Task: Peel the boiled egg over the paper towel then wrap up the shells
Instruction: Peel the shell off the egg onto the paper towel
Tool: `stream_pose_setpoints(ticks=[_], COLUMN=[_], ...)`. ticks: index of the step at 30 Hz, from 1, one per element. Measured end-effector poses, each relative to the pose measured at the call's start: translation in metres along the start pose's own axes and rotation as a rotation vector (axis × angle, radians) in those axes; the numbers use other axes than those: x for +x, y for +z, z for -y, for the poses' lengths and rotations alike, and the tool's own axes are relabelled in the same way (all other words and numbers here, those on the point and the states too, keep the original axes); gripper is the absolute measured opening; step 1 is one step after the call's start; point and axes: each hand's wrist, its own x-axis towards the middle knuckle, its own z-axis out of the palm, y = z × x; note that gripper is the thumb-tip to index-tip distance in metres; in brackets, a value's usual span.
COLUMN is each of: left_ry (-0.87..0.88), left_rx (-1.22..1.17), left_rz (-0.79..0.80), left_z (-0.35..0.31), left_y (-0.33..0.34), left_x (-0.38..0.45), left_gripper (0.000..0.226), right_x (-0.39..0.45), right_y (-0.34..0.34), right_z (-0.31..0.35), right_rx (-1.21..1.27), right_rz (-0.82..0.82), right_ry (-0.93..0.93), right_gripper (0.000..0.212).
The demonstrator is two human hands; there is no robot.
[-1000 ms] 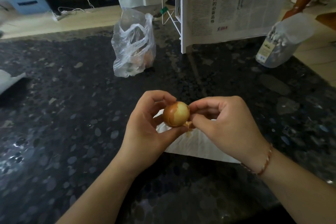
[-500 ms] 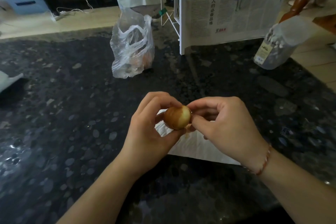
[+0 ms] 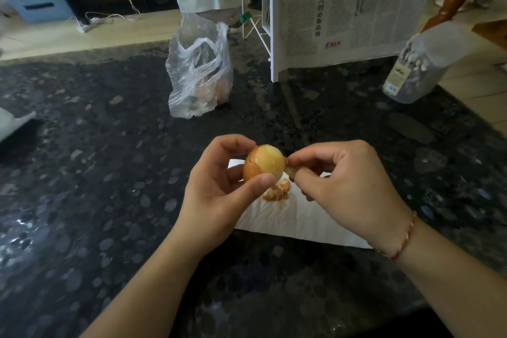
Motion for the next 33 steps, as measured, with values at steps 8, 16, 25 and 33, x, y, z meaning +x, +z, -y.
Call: stream_pose_setpoints(ticks=[8, 16, 25, 33], left_ry=[-0.098, -0.171, -0.100, -0.096], left_rx=[-0.114, -0.161, -0.011, 0.029], left_rz=[0.027, -0.003, 0.054, 0.082], left_z=[-0.0020, -0.0028, 0.0010, 0.0009], left_y=[-0.0024, -0.0052, -0.0013, -0.0009], left_x=[-0.0006, 0.0024, -0.0001, -0.0012], left_gripper=[0.027, 0.025, 0.027, 0.029], right_x=[0.0006, -0.0056, -0.0042, -0.0041], right_y=[-0.0013, 0.0052, 0.0004, 0.0071], right_z=[-0.0007, -0.0063, 0.0015, -0.0076], right_rx=[0.005, -0.185, -0.076, -0.359], right_rz=[-0.008, 0.105, -0.065, -0.087], right_ry=[-0.010, 0.015, -0.252, -0.462], right_gripper=[0.020, 0.012, 0.015, 0.017])
